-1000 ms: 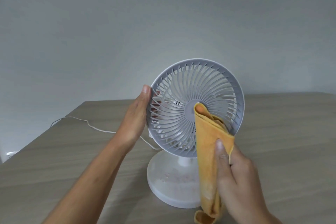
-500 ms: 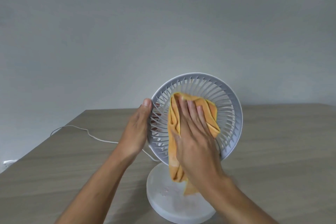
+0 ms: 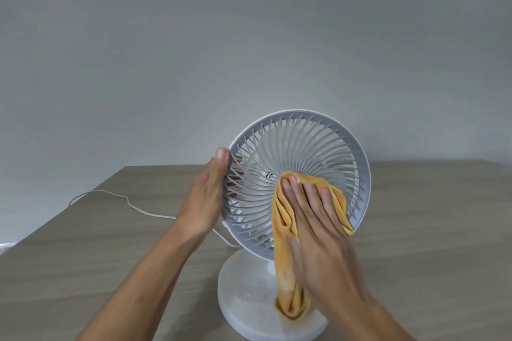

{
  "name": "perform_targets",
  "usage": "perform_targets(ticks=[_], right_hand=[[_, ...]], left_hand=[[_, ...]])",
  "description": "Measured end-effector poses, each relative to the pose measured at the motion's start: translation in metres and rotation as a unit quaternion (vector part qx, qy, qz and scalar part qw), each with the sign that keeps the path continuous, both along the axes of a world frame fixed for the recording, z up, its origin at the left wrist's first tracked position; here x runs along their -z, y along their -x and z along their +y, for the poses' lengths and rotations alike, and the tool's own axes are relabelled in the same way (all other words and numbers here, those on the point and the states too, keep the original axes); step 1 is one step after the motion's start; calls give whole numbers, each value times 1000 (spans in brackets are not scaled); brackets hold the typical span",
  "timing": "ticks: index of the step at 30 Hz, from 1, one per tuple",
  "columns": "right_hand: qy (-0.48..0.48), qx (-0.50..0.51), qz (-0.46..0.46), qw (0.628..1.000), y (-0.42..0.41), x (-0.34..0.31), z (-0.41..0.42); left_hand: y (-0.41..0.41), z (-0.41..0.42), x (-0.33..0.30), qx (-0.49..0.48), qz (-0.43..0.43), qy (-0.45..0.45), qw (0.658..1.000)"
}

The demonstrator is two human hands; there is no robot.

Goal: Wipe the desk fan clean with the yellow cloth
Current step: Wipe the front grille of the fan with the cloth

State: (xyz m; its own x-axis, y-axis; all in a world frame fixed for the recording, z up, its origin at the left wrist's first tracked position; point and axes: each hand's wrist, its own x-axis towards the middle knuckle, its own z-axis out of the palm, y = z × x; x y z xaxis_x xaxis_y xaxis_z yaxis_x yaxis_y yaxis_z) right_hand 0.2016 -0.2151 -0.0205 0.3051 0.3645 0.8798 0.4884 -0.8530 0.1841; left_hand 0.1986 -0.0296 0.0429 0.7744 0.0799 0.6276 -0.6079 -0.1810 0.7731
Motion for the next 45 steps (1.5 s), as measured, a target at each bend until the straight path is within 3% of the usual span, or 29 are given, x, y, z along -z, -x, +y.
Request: perform_targets(ticks=[5, 13, 18, 21, 24, 28, 32, 42, 45], right_hand=[[-28, -13, -2, 1000, 1, -21, 33], [67, -43, 21, 997, 4, 11, 18], [2, 25, 27, 999, -1, -10, 16], [-21, 7, 12, 1000, 1, -12, 32], [15, -36, 4, 999, 4, 2, 43], [103, -22, -4, 994, 0, 2, 38], [57, -7, -12, 998, -2, -10, 36], [163, -90, -23, 982, 6, 28, 3], [128, -140, -7, 982, 21, 31, -8]], left_hand=[[-1, 3, 1, 17, 9, 11, 1000], [0, 3, 2, 15, 17, 10, 1000], [0, 2, 2, 15, 11, 5, 1000], [-2, 2, 1, 15, 13, 14, 1000], [-7, 5, 4, 13, 11, 23, 1000], [-8, 9, 6, 12, 17, 22, 1000], [-6, 6, 3, 20, 23, 13, 999], [-5, 9, 5, 12, 27, 0, 1000], [-2, 10, 6, -12, 42, -7, 999]])
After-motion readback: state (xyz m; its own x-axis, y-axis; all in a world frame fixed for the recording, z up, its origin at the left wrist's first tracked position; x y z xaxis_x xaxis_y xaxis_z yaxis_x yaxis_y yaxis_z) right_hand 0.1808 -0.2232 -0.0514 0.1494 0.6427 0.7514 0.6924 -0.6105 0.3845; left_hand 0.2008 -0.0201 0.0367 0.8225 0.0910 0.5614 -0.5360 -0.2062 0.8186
